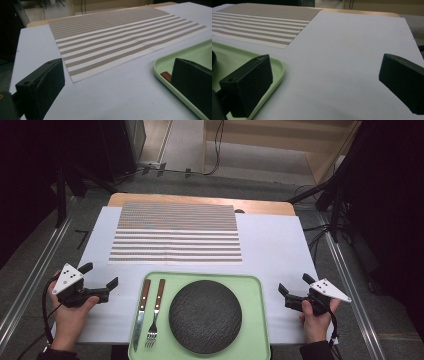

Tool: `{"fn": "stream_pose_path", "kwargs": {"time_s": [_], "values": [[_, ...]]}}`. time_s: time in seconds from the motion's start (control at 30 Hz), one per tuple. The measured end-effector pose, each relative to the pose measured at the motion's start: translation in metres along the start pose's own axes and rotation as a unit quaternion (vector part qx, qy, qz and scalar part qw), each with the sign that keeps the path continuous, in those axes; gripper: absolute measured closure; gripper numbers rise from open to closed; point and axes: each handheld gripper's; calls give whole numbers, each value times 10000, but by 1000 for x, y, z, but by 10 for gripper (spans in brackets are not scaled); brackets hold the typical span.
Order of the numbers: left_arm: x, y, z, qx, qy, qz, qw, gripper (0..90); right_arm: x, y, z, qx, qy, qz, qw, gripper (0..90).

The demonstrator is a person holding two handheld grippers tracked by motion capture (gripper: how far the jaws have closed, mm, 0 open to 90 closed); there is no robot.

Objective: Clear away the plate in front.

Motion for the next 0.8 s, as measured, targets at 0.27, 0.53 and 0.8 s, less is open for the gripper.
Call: {"fn": "stream_pose_path", "kwargs": {"time_s": [0.27,0.53,0.8], "values": [[-2,1,-12,45,78,-1,10000,0,-1,-1,-1,4,25,-25,10000,0],[-8,3,-17,-65,289,7,9996,0,-1,-2,-1,19,34,-33,10000,0],[-11,2,-15,-103,252,-5,9996,0,-2,-3,-3,41,48,-41,10000,0]]}}
Point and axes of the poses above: each handheld gripper's, and its own axes: y roughly backward along the jaws, x roughly out of its top, z roughly to its right, and after that the axes turned 15 degrees about y, right-handed
